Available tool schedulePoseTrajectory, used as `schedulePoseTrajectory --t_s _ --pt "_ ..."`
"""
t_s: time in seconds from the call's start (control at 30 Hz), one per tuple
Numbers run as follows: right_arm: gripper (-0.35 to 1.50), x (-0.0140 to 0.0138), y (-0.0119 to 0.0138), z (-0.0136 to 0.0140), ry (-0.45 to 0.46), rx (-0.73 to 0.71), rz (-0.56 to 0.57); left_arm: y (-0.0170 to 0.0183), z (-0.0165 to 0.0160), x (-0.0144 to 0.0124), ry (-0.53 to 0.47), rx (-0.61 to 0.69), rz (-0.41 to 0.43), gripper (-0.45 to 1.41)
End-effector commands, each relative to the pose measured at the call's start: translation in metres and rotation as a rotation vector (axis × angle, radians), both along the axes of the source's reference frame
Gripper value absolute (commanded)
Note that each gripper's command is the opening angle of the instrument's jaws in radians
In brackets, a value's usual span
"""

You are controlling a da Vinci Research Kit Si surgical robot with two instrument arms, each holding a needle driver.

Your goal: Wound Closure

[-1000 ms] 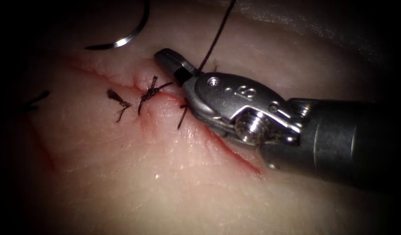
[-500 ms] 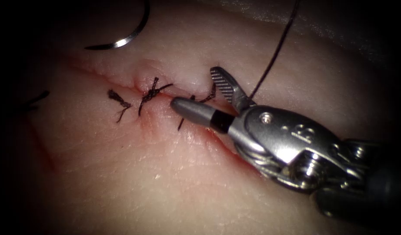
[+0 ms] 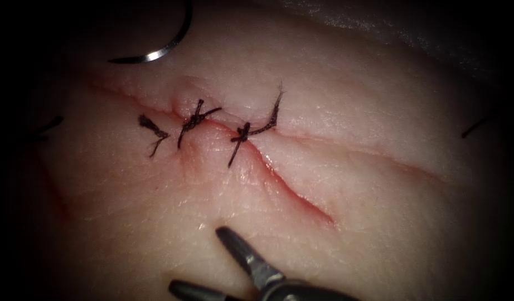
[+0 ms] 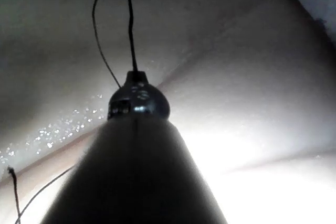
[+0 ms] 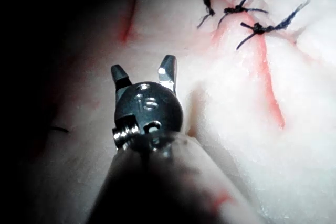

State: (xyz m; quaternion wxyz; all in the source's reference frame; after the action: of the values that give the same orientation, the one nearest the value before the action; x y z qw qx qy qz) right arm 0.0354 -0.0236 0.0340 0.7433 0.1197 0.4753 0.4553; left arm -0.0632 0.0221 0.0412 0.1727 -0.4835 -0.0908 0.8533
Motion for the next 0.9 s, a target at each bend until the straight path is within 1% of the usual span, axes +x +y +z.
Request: schedulePoseTrajectory --t_s 0.03,0.07,0.1,0.13,0.2,0.23,0.27,0.3,0.33,0.37,0.4,0.43,0.5,0.53,0.6,0.63,0.67,0.77,0.8,0.83,0.9 --pt "1.09 0.0005 0.0002 0.0004 0.002 0.000 0.000 0.0000 0.0005 -0.0008 -0.004 0.034 -0.007 0.28" --pt "1.09 0.0005 0.0004 0.0005 0.002 0.000 0.000 -0.0003 0.0007 -0.0011 -0.011 0.069 0.000 0.70" --pt "1.09 0.0004 0.0005 0.0006 0.002 0.000 0.000 -0.0005 0.0007 -0.0011 -0.015 0.089 0.003 0.93" --pt "1.09 0.0003 0.0006 0.0007 0.002 0.000 -0.001 -0.0007 0.0005 -0.0006 -0.031 0.167 0.002 1.24" --pt "1.09 0.0001 0.0008 0.0008 0.003 0.000 -0.001 -0.0008 0.0000 0.0004 -0.039 0.191 0.036 1.40" --pt "1.09 0.0000 0.0009 0.0008 0.003 0.001 -0.002 -0.0009 -0.0004 0.0014 -0.043 0.214 0.054 1.40" --pt "1.09 0.0000 0.0009 0.0008 0.003 0.001 -0.002 -0.0009 -0.0004 0.0014 -0.043 0.214 0.054 1.40" --pt "1.09 -0.0002 0.0010 0.0009 0.004 0.002 -0.003 -0.0012 -0.0011 0.0030 -0.027 0.220 0.061 1.40" --pt "1.09 -0.0002 0.0010 0.0009 0.004 0.002 -0.003 -0.0012 -0.0011 0.0030 -0.027 0.220 0.061 1.40" --pt "1.09 -0.0004 0.0013 0.0008 0.005 0.004 -0.004 -0.0017 -0.0018 0.0052 -0.021 0.218 0.067 1.40" --pt "1.09 -0.0005 0.0014 0.0008 0.008 0.006 -0.007 -0.0021 -0.0020 0.0063 -0.017 0.213 0.068 1.40" --pt "1.09 -0.0009 0.0018 0.0006 0.004 0.009 -0.005 -0.0031 -0.0024 0.0090 -0.001 0.201 0.082 1.40" --pt "1.06 -0.0012 0.0021 0.0005 0.005 0.009 0.000 -0.0043 -0.0026 0.0114 0.029 0.212 0.102 1.40" --pt "1.04 -0.0016 0.0024 0.0004 0.005 0.009 0.006 -0.0055 -0.0025 0.0140 0.087 0.223 0.118 1.40" --pt "1.03 -0.0017 0.0025 0.0005 0.005 0.009 0.006 -0.0067 -0.0020 0.0162 0.139 0.245 0.122 1.40" --pt "1.03 -0.0018 0.0025 0.0005 0.005 0.009 0.006 -0.0072 -0.0016 0.0169 0.153 0.251 0.121 1.40" --pt "1.03 -0.0017 0.0024 0.0007 0.005 0.007 0.005 -0.0082 -0.0007 0.0177 0.166 0.258 0.103 1.40" --pt "1.01 -0.0015 0.0022 0.0005 0.005 0.007 0.004 -0.0092 0.0011 0.0178 0.169 0.253 0.099 1.40" --pt "1.01 -0.0015 0.0022 0.0005 0.005 0.007 0.004 -0.0092 0.0011 0.0178 0.169 0.253 0.099 1.40" --pt "0.94 -0.0016 0.0022 0.0002 0.007 0.009 0.003 -0.0098 0.0025 0.0179 0.176 0.244 0.099 1.37" --pt "0.89 -0.0017 0.0022 0.0000 0.008 0.011 0.002 -0.0103 0.0031 0.0184 0.172 0.245 0.105 1.34"
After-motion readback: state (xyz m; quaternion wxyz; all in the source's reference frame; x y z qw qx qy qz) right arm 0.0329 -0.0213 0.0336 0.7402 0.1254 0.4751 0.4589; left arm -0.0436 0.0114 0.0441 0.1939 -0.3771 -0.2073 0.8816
